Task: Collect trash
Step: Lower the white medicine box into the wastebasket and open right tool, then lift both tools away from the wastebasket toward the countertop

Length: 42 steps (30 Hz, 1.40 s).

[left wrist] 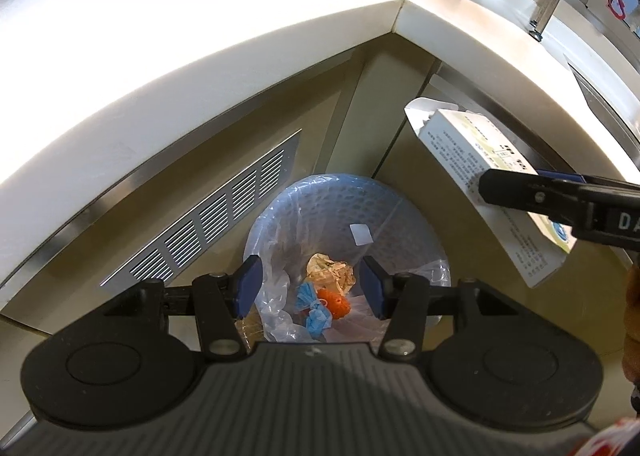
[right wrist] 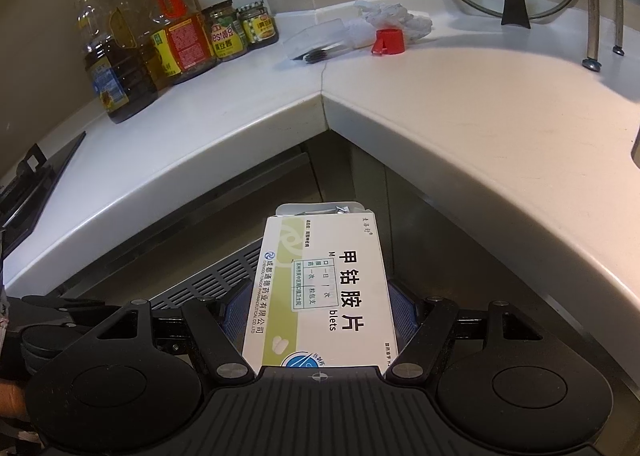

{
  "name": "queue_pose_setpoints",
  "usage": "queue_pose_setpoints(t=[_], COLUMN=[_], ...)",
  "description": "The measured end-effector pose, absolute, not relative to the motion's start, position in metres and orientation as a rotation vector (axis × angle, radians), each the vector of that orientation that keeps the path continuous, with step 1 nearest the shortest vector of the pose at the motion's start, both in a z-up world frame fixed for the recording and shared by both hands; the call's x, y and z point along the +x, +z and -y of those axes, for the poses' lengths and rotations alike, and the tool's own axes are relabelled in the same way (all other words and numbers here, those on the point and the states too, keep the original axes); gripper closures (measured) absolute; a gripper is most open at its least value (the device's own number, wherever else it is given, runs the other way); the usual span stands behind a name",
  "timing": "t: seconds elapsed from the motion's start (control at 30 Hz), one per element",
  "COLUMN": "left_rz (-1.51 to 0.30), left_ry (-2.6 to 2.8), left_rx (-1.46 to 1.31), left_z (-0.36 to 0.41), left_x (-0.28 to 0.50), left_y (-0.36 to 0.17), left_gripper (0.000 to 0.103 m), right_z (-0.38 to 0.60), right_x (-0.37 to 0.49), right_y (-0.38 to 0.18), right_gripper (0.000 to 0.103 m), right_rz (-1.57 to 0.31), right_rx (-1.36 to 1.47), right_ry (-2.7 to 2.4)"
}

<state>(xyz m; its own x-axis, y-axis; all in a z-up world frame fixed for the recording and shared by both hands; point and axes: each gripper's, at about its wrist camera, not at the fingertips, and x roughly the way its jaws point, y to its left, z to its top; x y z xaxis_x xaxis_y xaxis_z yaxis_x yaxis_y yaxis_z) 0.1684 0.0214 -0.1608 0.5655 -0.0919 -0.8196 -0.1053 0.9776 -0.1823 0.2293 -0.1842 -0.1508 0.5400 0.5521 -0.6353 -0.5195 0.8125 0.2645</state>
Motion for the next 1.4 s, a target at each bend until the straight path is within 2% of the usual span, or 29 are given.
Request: queue_pose_setpoints(t=[0.63, 1.4], left_rz=[-0.979, -0.964], left_ry=[0.033, 0.023], left_rx=[-0.233, -0.229], left_z=[-0.034, -0.029], left_x=[0.166, 0.163], left_y=[-0.162, -0.159], left_gripper=[0.054, 0.054], right_z=[0.166, 0.175], right_x=[0.253, 0.238], right_y=[-0.177, -0.176], right_gripper=[0.031, 0.031], right_rz=[-0.838, -0.845], right_rx=[0.033, 0.007], right_ry=[0.644, 0.636])
